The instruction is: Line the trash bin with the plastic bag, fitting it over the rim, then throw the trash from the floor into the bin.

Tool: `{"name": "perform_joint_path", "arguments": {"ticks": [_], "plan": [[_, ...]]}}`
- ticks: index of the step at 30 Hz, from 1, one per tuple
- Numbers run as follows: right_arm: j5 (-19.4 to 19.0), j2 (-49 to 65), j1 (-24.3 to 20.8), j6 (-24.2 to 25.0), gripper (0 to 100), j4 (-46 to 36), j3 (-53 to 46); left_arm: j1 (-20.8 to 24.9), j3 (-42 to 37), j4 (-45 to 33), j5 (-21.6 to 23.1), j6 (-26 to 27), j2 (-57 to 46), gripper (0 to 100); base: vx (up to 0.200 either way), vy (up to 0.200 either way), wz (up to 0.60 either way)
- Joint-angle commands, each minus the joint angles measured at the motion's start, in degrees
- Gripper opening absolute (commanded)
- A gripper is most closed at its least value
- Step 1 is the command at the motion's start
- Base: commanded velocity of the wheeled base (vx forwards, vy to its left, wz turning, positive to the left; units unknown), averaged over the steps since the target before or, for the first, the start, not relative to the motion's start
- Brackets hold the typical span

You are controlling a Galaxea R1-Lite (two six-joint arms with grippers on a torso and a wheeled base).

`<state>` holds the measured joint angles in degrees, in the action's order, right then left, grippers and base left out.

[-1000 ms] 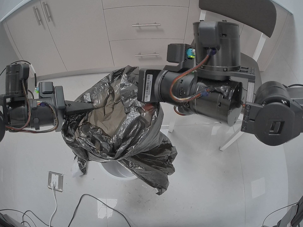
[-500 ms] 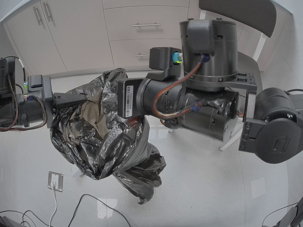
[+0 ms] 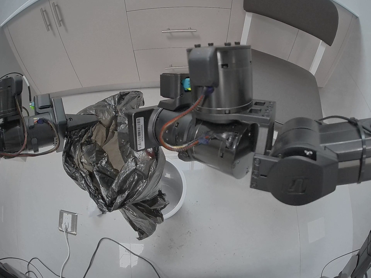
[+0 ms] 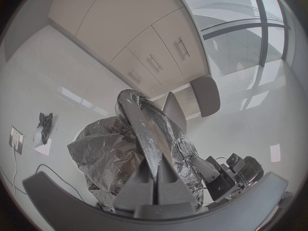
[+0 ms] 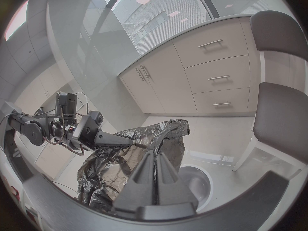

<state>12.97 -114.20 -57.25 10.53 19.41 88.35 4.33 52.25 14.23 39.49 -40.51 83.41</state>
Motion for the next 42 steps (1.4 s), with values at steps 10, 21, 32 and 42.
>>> {"name": "perform_joint_path", "arguments": {"ticks": [10,21,32,42], "plan": [[0.74,-10.69,3.19,-3.59,0,4.85,7.37,-0.99,1.28,15.04,-5.74,1.22,16.52,0,0.0,0.0,0.0],[4.08,-13.42,4.86,-4.64,0,5.64,9.65,-1.16,1.1,19.7,-7.93,0.87,20.3,0,0.0,0.0,0.0],[3.99,-16.67,5.83,-6.93,0,11.62,9.83,-1.25,1.72,20.14,-8.02,1.05,21.62,0,0.0,0.0,0.0],[4.26,-18.25,6.8,-8.42,0,11.71,12.29,-1.6,2.95,22.42,-8.11,1.05,23.91,0,0.0,0.0,0.0]]}}
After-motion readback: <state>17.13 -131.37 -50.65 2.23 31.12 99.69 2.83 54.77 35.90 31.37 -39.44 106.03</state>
